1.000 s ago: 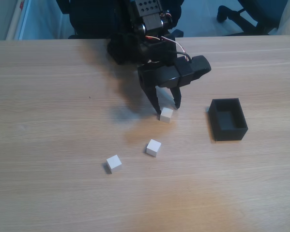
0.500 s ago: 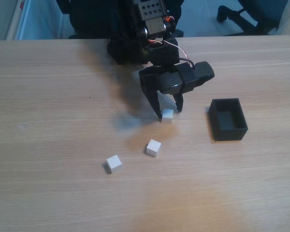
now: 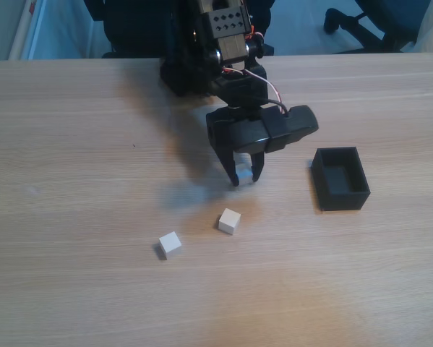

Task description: Pick blocks and place them in the box.

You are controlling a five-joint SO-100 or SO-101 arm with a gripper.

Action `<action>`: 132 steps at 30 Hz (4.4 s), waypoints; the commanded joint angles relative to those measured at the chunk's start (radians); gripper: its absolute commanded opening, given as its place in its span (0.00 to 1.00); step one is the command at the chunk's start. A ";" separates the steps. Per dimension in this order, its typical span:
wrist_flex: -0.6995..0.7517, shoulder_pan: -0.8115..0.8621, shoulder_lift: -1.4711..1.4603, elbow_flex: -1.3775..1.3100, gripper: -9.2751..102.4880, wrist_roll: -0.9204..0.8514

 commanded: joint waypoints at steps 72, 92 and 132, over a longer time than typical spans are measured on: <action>0.334 -0.468 -0.124 -0.664 0.13 0.410; 0.551 -0.198 0.078 -0.454 0.19 0.242; 0.172 0.155 -0.354 -0.540 0.24 0.383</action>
